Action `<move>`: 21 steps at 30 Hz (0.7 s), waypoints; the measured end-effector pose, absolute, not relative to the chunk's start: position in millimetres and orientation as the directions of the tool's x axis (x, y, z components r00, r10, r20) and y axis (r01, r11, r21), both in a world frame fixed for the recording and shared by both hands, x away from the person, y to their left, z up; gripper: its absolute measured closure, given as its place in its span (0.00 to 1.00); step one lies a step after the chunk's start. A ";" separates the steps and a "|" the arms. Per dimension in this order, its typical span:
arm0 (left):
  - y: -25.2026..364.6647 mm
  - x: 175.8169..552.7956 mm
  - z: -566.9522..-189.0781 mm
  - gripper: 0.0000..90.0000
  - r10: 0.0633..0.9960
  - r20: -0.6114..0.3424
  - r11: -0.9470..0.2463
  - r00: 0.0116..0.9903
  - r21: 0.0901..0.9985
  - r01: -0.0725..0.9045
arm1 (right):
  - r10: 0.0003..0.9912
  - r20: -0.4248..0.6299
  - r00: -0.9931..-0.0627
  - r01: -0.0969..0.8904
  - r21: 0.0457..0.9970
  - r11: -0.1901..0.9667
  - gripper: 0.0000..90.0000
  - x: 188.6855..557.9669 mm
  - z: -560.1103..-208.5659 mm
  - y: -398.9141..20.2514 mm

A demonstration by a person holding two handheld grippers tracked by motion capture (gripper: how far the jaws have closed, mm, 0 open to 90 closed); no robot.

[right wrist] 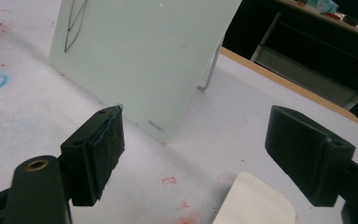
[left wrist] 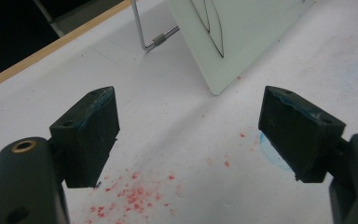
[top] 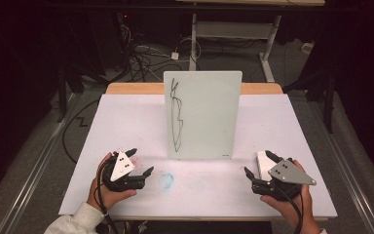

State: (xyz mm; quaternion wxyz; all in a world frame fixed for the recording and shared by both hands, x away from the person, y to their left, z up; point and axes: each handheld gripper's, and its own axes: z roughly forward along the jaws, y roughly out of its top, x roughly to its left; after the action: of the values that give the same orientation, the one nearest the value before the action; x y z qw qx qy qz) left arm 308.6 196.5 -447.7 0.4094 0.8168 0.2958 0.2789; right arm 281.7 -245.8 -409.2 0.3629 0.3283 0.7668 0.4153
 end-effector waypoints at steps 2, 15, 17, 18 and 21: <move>197.1 308.0 -447.6 0.22 0.709 0.213 -0.491 0.672 0.833 0.255 | 0.808 -0.288 -0.514 0.206 0.872 0.443 0.23 280.8 -408.2 -246.1; 201.8 304.4 -448.4 0.22 0.703 0.212 -0.493 0.679 0.833 0.251 | 0.836 -0.286 -0.468 0.256 0.862 0.438 0.23 282.6 -409.3 -246.2; 202.2 304.2 -448.2 0.22 0.704 0.211 -0.493 0.678 0.833 0.253 | 0.842 -0.284 -0.459 0.271 0.858 0.437 0.23 284.5 -410.1 -247.5; 202.0 304.3 -448.2 0.22 0.705 0.212 -0.493 0.677 0.832 0.253 | 0.845 -0.290 -0.450 0.277 0.854 0.440 0.23 285.3 -410.4 -248.7; 200.9 305.4 -449.3 0.22 0.700 0.212 -0.502 0.682 0.826 0.258 | 0.863 -0.279 -0.422 0.311 0.849 0.427 0.24 288.0 -411.0 -254.5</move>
State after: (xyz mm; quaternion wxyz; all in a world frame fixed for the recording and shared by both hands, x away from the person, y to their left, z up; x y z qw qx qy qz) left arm 305.4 200.9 -449.3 0.4054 0.8225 0.2911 0.2726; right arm 288.0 -254.5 -411.0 0.3730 0.3872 0.7579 0.3694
